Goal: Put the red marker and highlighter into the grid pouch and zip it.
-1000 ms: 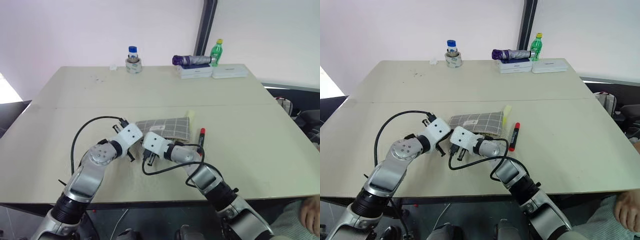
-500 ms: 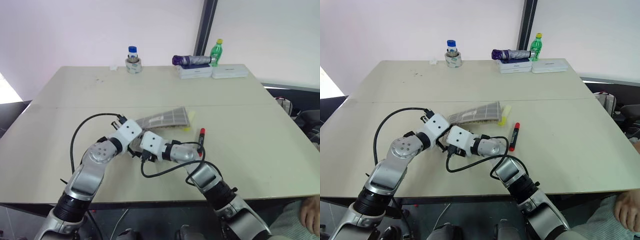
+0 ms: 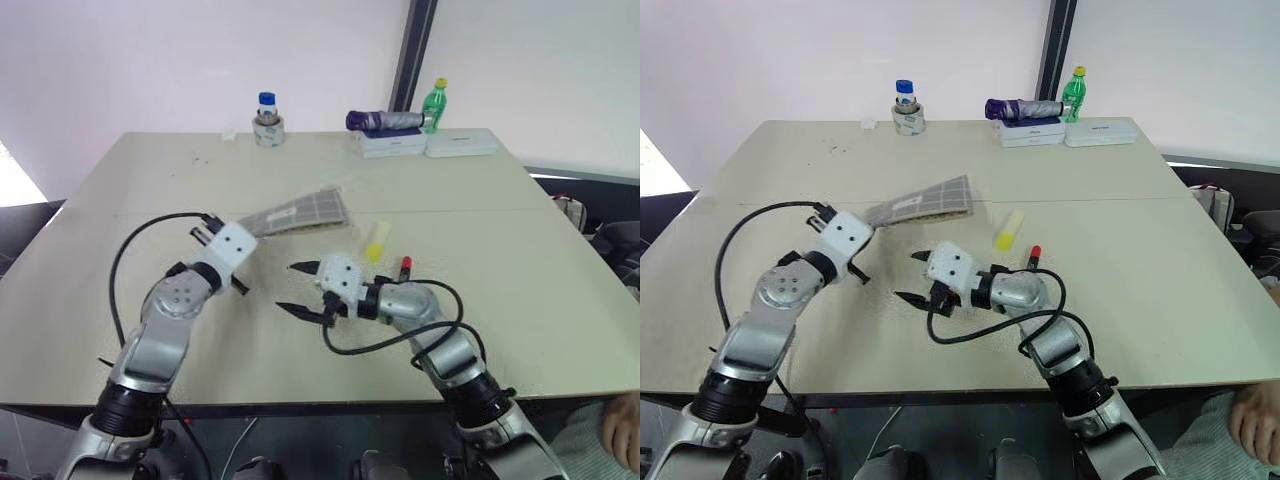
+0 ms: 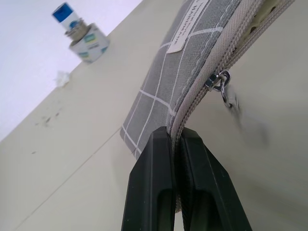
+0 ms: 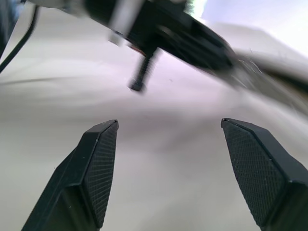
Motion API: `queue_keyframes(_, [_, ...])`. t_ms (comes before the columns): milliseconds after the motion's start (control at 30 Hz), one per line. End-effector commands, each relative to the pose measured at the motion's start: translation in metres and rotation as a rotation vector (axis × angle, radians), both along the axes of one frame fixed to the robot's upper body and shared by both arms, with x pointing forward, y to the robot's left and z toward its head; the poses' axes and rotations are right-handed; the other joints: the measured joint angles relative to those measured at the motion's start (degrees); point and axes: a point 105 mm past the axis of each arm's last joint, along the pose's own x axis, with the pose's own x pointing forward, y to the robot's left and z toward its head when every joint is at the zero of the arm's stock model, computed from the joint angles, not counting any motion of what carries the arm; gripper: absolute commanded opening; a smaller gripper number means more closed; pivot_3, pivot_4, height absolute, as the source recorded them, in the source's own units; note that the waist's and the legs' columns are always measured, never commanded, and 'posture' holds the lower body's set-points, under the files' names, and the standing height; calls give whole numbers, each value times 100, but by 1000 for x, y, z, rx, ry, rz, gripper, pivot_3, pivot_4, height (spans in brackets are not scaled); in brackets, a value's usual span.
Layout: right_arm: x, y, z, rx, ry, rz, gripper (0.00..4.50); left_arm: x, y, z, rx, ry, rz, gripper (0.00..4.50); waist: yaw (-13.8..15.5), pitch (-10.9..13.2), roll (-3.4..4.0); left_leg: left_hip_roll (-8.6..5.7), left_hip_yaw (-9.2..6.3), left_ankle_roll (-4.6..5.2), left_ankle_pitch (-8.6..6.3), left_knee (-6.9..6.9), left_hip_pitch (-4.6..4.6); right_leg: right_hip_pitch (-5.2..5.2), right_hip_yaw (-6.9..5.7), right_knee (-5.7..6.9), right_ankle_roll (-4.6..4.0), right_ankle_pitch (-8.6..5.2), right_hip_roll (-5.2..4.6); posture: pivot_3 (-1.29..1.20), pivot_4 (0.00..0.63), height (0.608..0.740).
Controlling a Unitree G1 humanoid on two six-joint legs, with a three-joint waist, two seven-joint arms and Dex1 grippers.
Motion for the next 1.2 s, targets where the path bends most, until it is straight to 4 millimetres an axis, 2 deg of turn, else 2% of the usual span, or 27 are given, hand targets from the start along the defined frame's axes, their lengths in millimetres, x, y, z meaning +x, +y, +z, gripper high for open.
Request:
queue_keyframes(33, [30, -27, 19, 67, -15, -229, 3540, -2, 21, 9, 44, -54, 68, 0, -3, 0, 0, 0, 1, 0, 0, 0, 0, 0, 0, 0, 0, 0, 0, 0, 150, 740])
queue_keyframes(167, [68, -61, 21, 146, 45, -567, 3540, -4, 35, -4, 71, -8, 118, 0, -13, 0, 0, 1, 2, 0, 0, -1, 0, -2, 0, 1, 0, 0, 0, 0, 150, 740])
queue_keyframes(300, [87, -67, 14, 87, 41, -715, 3540, -2, 29, -11, 56, 15, 112, 0, -16, 0, 0, 0, 5, 0, 0, -1, 0, -2, 0, 0, 0, 0, -1, 0, 150, 740])
queue_keyframes(400, [98, -80, -4, 59, 128, -850, 3540, -1, 21, -16, 40, 28, 107, 0, -17, 0, 0, 0, 6, 0, 0, -2, 0, -2, 0, 0, 0, 0, -1, 0, 150, 740])
queue_keyframes(533, [101, -87, -11, 52, 173, -926, 3540, -1, 18, -15, 38, 24, 107, 0, -27, 0, 0, 0, 6, -1, 0, -4, 0, -3, 0, 1, 0, 0, -1, 0, 150, 740])
queue_keyframes(700, [101, -108, -11, 72, 155, -1060, 3540, -2, 16, -16, 33, 21, 105, 0, -31, 0, 0, 0, 7, -1, 0, -5, 0, -3, 0, 1, 0, 0, -2, 0, 150, 740])
queue_keyframes(933, [96, -101, -31, 108, 315, -1061, 3540, 0, 12, -16, 29, 18, 96, 0, -33, 0, 0, 1, 7, -1, 0, -6, 0, -3, 0, 0, 0, 0, -1, 0, 150, 740])
queue_keyframes(1133, [99, -102, -37, 111, 354, -1059, 3540, 0, 10, -15, 29, 14, 88, 0, -34, 0, 0, 0, 7, -1, 0, -6, 0, -3, 0, 0, 0, 0, -2, 0, 150, 740])
queue_keyframes(1167, [99, -102, -36, 119, 359, -1052, 3012, 0, 9, -15, 31, 14, 86, 0, -34, 0, 0, 0, 6, -1, 0, -6, 0, -3, 0, 0, 0, 0, -1, 0, 150, 740])
queue_keyframes(1200, [100, -102, -36, 123, 360, -1048, 2679, 0, 9, -15, 32, 15, 84, 0, -33, 0, 0, 0, 6, -1, 0, -6, 0, -3, 0, 0, 0, 0, -1, 0, 150, 740])
